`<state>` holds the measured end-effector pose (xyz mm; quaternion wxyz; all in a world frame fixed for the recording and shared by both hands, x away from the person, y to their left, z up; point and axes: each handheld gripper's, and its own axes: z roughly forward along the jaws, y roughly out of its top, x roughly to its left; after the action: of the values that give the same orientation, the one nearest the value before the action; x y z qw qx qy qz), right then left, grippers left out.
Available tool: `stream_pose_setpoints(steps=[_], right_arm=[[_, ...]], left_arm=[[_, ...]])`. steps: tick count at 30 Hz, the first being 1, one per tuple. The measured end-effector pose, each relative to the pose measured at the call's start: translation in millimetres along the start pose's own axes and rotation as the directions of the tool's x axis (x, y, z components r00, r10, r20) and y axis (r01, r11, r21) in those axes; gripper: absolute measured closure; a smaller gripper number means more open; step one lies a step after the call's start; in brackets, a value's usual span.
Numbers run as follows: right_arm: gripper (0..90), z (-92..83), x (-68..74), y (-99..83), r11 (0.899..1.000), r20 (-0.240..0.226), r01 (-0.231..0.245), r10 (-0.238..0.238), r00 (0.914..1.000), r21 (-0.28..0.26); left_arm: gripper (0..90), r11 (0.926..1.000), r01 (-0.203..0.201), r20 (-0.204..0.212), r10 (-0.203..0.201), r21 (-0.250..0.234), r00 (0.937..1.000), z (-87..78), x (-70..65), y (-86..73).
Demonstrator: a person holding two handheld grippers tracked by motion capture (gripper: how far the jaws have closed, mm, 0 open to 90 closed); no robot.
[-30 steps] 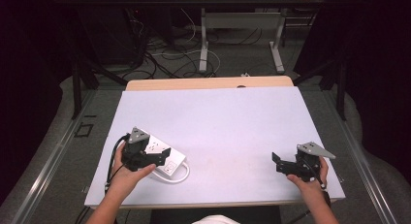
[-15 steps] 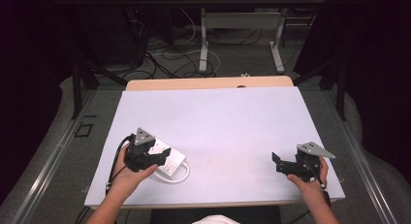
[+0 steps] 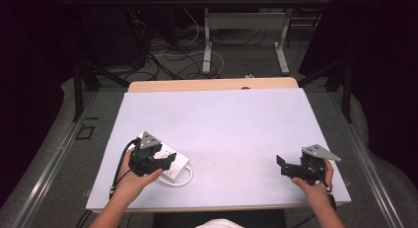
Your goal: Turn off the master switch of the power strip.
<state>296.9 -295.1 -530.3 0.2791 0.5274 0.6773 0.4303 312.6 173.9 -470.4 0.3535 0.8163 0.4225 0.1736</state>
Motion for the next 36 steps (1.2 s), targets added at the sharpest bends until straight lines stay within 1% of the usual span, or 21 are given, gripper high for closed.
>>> stream_pose_setpoints(steps=[3,6,7,8,9,10,11,12,15,17,19,21,22,24,25,27,28,30,31,33,36], right_arm=[[0.2,0.0,-0.1,0.0,1.000,-0.001,0.001,-0.001,1.0000,-0.001],[0.2,-0.3,-0.2,0.1,1.000,0.001,0.001,-0.001,1.0000,0.003],[0.2,-0.2,-0.2,0.1,1.000,0.001,0.001,-0.001,1.0000,0.003],[0.2,-0.2,-0.2,0.0,1.000,0.001,0.001,-0.001,1.0000,0.003],[0.2,0.0,-0.2,-0.1,1.000,0.000,0.001,-0.001,1.0000,0.001],[0.2,0.3,-0.5,-0.1,1.000,-0.001,0.004,-0.004,1.0000,0.000],[0.2,0.2,-0.3,-0.2,1.000,-0.001,0.001,-0.001,1.0000,0.001],[0.2,0.2,-0.3,-0.2,1.000,-0.002,0.004,-0.004,1.0000,0.001],[0.2,-0.3,0.3,-0.1,1.000,0.000,-0.001,0.001,1.0000,0.006],[0.2,0.1,-0.3,-0.2,1.000,-0.001,0.003,-0.003,1.0000,0.001],[0.2,-0.3,-0.3,0.0,1.000,0.000,0.004,-0.004,1.0000,0.004],[0.2,0.3,-0.7,0.0,1.000,-0.002,0.008,-0.008,1.0000,-0.002],[0.2,0.0,-0.5,-0.1,1.000,0.000,0.003,-0.003,1.0000,0.000],[0.2,0.0,-0.4,-0.1,1.000,0.000,0.002,-0.002,1.0000,0.000],[0.2,0.1,-0.4,-0.1,1.000,0.000,0.002,-0.002,1.0000,0.000],[0.2,-0.3,-0.2,0.0,1.000,0.000,0.003,-0.003,1.0000,0.004],[0.2,-0.3,0.0,-0.1,1.000,-0.002,0.001,-0.001,1.0000,0.004],[0.2,-0.1,-0.9,0.0,1.000,-0.005,0.013,-0.012,0.9999,0.007],[0.2,0.2,-0.3,-0.3,1.000,-0.004,0.005,-0.005,1.0000,0.003],[0.2,0.4,-0.8,-0.1,1.000,-0.006,0.013,-0.013,0.9999,0.000],[0.2,0.3,-0.2,-0.2,1.000,-0.004,0.005,-0.005,1.0000,0.003]], left_arm=[[41.7,0.9997,-0.005,0.000,0.005,0.024,1.0000,1.7,0.0,-1.0],[44.4,0.9998,0.007,0.014,-0.007,0.016,0.9999,5.2,-0.2,-2.9],[44.6,0.9999,0.010,0.010,-0.010,0.013,0.9999,6.7,-0.6,-3.7],[45.5,0.9993,0.003,0.016,-0.004,0.037,0.9999,6.4,0.1,-3.8],[46.7,0.9997,0.005,0.012,-0.006,0.024,0.9999,8.4,-0.4,-4.9],[47.8,0.9995,0.015,0.012,-0.016,0.027,0.9998,9.3,-1.2,-5.5],[48.7,0.9992,0.012,0.017,-0.012,0.038,0.9998,9.6,-0.9,-5.9],[51.7,0.9990,0.004,0.016,-0.005,0.043,0.9999,10.5,-0.6,-6.6],[54.6,0.9990,0.003,0.014,-0.004,0.045,0.9999,13.4,-2.2,-8.8],[58.9,0.9984,-0.011,0.012,0.010,0.056,0.9999,14.9,-1.9,-9.9],[62.7,0.9982,-0.006,0.025,0.004,0.060,0.9997,16.9,-2.5,-11.6],[66.7,0.9975,-0.007,0.026,0.006,0.070,0.9996,17.9,-2.5,-12.7],[68.7,0.9979,-0.008,0.016,0.007,0.065,0.9998,19.2,-2.7,-13.5],[72.8,0.9970,0.000,0.011,-0.001,0.078,0.9999,20.1,-2.5,-14.6],[74.6,0.9975,0.009,0.017,-0.010,0.071,0.9998,21.5,-2.6,-15.6],[77.2,0.9971,0.009,0.017,-0.010,0.075,0.9998,22.7,-1.7,-17.0],[78.7,0.9966,0.017,0.022,-0.019,0.081,0.9996,23.0,-2.0,-17.7],[81.5,0.9963,0.016,0.026,-0.019,0.084,0.9995,23.7,-1.4,-18.8],[84.6,0.9961,0.022,0.025,-0.024,0.086,0.9994,24.0,-1.6,-19.4],[85.8,0.9950,0.028,0.028,-0.031,0.096,0.9991,24.5,-1.8,-20.6],[88.9,0.9930,0.029,0.038,-0.034,0.114,0.9987,25.5,-1.5,-22.4]])
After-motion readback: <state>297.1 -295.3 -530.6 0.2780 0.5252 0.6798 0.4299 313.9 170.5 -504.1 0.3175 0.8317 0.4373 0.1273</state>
